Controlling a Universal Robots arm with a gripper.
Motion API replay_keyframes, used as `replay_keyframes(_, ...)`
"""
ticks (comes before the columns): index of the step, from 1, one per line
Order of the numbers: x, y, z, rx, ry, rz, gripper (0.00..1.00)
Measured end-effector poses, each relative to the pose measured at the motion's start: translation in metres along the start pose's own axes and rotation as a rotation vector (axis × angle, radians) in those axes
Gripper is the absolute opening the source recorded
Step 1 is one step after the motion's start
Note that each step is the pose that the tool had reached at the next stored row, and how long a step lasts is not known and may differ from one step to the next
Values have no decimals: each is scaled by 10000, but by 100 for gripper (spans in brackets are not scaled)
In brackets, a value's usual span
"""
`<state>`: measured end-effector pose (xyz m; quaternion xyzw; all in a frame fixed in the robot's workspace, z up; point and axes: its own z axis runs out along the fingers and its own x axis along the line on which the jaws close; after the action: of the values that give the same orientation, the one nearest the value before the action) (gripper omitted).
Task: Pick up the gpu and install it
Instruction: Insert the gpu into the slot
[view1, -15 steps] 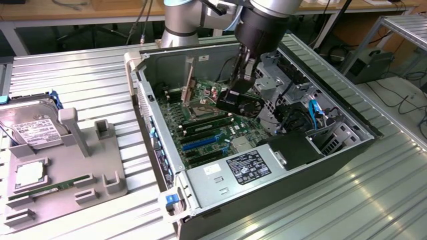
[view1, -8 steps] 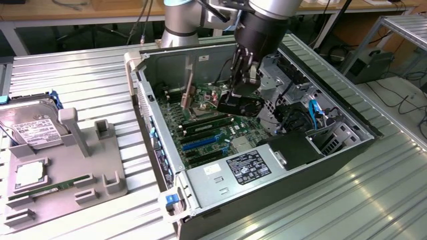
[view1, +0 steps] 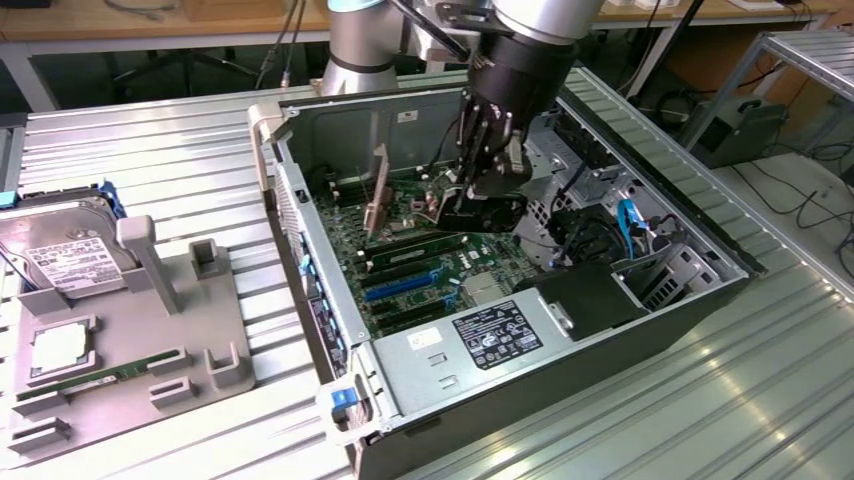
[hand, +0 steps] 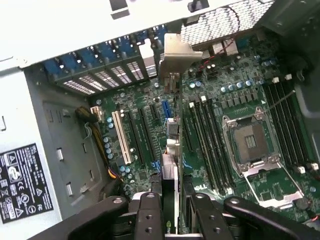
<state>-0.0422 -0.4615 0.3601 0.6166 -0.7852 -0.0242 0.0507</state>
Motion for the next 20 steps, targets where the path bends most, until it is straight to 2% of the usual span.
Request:
replay_keyframes(3,-1,-1,14,36,58,-612,26)
replay_keyframes(5,0,-1,15,47,45,-922,26)
replay_keyframes(7,0,-1,17,38,-67,-1161,26)
replay_keyframes(9,-1,-1,17,21,-216,-1390,26)
replay_keyframes(10,-1,-1,16,61,-263,-1491,26)
replay_keyframes(11,-1,-1,21,208,-285,-1557,26)
replay_keyframes(12,-1,1,23,294,-294,-1589,26)
replay_keyframes(14,6,28,41,422,-315,-1622,26)
replay_keyframes(17,28,125,89,479,-321,-1625,26)
replay_keyframes(20,53,231,146,508,-324,-1630,26)
